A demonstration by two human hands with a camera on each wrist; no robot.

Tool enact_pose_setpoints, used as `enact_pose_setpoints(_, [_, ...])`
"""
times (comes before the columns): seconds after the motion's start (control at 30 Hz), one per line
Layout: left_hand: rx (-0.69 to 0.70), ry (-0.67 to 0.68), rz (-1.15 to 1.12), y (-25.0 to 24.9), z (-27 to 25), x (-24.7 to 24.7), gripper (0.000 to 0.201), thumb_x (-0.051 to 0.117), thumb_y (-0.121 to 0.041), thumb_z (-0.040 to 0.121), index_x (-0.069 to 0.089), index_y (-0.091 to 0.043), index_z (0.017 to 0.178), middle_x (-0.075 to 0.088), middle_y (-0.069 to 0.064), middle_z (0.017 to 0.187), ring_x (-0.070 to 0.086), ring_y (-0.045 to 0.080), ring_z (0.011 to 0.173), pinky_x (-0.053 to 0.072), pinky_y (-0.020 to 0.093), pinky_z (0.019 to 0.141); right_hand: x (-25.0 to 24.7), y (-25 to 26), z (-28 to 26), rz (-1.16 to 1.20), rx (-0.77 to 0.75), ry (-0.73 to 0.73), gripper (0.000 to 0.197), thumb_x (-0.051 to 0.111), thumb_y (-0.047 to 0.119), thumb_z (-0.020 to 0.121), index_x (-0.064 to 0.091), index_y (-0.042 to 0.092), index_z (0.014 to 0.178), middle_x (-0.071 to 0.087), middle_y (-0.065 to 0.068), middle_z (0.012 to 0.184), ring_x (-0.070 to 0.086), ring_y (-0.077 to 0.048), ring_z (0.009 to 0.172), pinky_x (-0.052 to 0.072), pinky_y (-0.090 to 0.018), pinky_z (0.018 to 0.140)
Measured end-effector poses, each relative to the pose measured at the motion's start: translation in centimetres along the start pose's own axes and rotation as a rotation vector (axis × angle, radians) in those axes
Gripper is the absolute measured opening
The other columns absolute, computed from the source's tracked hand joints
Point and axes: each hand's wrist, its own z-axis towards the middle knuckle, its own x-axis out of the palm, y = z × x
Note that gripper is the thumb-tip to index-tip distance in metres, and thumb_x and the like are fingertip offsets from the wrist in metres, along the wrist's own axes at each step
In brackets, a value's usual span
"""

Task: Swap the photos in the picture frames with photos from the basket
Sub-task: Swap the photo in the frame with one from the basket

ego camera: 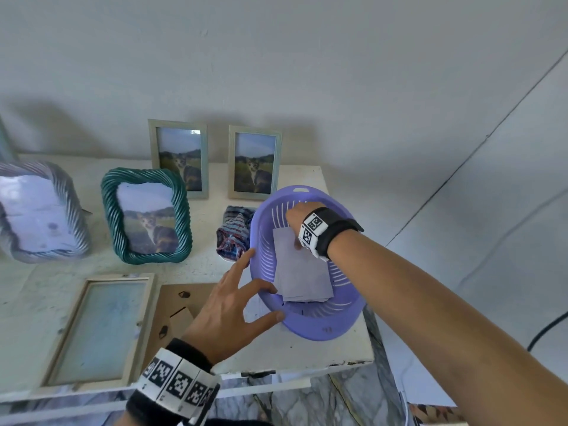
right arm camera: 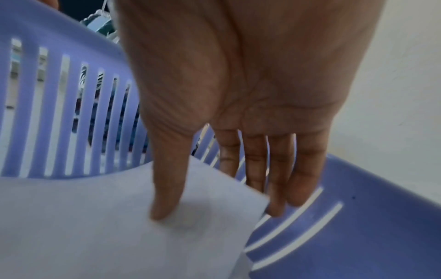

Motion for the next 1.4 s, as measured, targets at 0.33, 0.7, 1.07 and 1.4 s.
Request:
enact_pose_setpoints(0.33, [0.002, -0.164, -0.128, -0.7, 0.6, -3.9, 0.039, 0.055, -0.054, 0.088, 0.064, -0.029, 0.117, 0.050, -0.012, 0.136, 0.048, -0.004, 0.124, 0.043, 0.017, 0.099, -3.6, -4.6, -2.8, 0.703, 0.007, -0.286, 0.023, 0.054, 0.006, 0.088, 0.063, 0.022, 0.100, 0.057, 0.002, 0.092, 0.053, -0.019, 0.086, 0.037, -0.025, 0.071])
enact_pose_setpoints(0.7, [-0.174, -0.417, -0.537, 1.3, -0.8, -14.5, 0.031, 0.066, -0.027, 0.090, 0.060, -0.024, 0.120, 0.073, -0.004, 0.100, 0.070, 0.015, 0.088, 0.059, 0.034, 0.074, -9.3, 6.9, -6.6, 1.376, -0.254, -0.540, 0.016, 0.061, 0.008, 0.091, 0.064, 0.018, 0.103, 0.071, 0.005, 0.092, 0.067, -0.012, 0.080, 0.053, -0.029, 0.070])
enact_pose_setpoints(1.07, [-0.462, -0.426, -0.606, 10.7, -9.9, -19.3, 0.025, 0.069, -0.008, 0.088, 0.063, -0.027, 0.103, 0.073, -0.003, 0.083, 0.071, 0.021, 0.076, 0.059, 0.047, 0.066, -3.8, 23.4, -3.8, 1.659, -0.182, -0.438, 0.065, 0.063, 0.004, 0.090, 0.036, 0.036, 0.140, 0.071, -0.003, 0.094, 0.069, -0.019, 0.088, 0.058, -0.033, 0.067])
enact_pose_setpoints(1.4, [-0.382, -0.187, -0.167, 16.9, -13.7, -17.9, 0.018, 0.075, -0.014, 0.082, 0.066, -0.021, 0.096, 0.068, -0.013, 0.087, 0.065, 0.003, 0.081, 0.055, 0.027, 0.073, 0.3, 28.4, -1.8, 1.059, -0.027, -0.679, 0.053, 0.064, 0.017, 0.089, 0.037, 0.036, 0.131, 0.055, 0.009, 0.077, 0.057, -0.008, 0.065, 0.051, -0.030, 0.061])
